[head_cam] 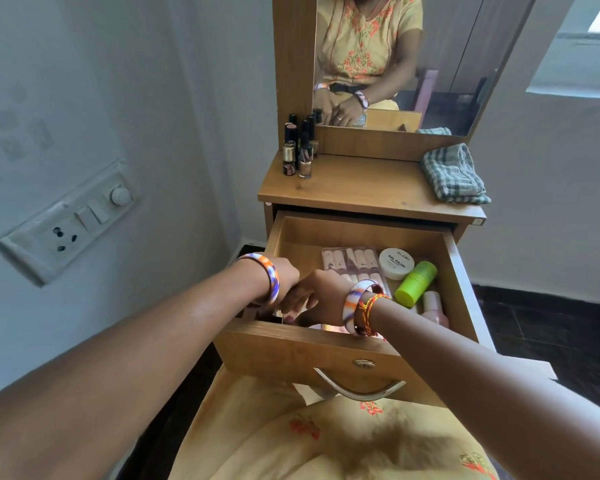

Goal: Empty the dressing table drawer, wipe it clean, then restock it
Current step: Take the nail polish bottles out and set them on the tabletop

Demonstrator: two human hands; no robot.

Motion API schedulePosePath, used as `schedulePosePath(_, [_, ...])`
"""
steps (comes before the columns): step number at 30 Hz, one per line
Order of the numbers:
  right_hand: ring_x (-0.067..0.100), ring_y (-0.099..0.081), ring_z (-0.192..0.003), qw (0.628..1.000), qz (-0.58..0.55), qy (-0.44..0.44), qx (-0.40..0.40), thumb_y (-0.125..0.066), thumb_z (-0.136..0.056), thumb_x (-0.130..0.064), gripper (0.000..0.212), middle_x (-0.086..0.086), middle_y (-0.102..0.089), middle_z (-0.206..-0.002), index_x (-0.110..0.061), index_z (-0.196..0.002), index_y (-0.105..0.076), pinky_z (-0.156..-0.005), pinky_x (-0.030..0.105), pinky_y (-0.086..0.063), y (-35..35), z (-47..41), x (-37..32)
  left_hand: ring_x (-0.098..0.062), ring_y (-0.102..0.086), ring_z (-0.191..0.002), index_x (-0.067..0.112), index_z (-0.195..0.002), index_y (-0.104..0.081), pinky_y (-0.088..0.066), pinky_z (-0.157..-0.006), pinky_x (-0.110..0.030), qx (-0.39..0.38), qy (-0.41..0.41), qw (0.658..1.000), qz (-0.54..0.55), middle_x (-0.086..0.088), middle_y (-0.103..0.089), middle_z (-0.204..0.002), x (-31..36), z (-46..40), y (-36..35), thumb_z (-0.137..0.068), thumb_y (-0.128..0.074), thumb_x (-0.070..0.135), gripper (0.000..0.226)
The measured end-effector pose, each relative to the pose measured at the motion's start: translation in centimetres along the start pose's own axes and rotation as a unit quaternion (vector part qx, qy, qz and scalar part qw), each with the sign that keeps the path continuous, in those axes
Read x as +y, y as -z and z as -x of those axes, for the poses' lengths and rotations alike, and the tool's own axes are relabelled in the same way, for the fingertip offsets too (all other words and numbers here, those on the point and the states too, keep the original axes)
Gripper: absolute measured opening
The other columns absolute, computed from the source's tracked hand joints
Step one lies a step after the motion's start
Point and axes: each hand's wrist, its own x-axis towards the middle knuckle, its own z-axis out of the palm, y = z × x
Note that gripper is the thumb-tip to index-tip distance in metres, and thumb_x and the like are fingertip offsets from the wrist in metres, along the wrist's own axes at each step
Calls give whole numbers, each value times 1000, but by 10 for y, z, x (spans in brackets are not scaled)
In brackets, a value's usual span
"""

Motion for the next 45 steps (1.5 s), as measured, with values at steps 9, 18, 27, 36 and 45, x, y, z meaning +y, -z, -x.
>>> schedulePosePath(9, [22, -65, -83, 977, -182, -37, 101, -59, -88, -6, 12, 11, -67, -92, -9, -99, -62, -75, 33, -54, 22, -3, 19, -14, -61, -77, 13, -100, -73, -52, -74, -32, 34, -12, 990, 135, 2, -67, -83, -31, 2, 38, -73, -73, 22, 28])
schedulePosePath(18, [12, -60, -64, 854, -412, -96, 303, -51, -93, -8, 10, 7, -63, -84, -9, -102, -54, -57, 26, -55, 88, -27, 16, -17, -59, -85, 13, -99, -73, -45, -67, -23, 285, 22, 877, 386, 0, -66, -86, -67, -14, 85, -76, -73, 17, 23])
schedulePosePath(27, [18, -66, -92, 870, -279, -101, 394, -63, -81, 1, 21, 8, -67, -106, -19, -88, -61, -78, 36, -59, 117, -91, 10, -21, -56, -80, 4, -97, -69, -41, -67, -25, 396, 131, 830, 369, -11, -67, -97, -79, -57, 103, -77, -72, 15, 23])
schedulePosePath(36, [12, -54, -88, 879, -207, -110, 414, -60, -85, -3, 25, 7, -65, -113, -11, -109, -61, -60, 11, -40, 120, -125, 7, -27, -64, -99, 5, -107, -68, -46, -78, -24, 438, 134, 803, 381, -13, -69, -111, -84, -82, 99, -83, -67, 15, 26])
schedulePosePath(45, [13, -55, -87, 882, -193, -148, 404, -67, -80, -5, 27, 8, -66, -110, -10, -107, -63, -64, 15, -40, 113, -134, 12, -26, -64, -100, 5, -111, -66, -49, -82, -26, 449, 131, 788, 401, -13, -68, -113, -80, -81, 96, -78, -73, 13, 34])
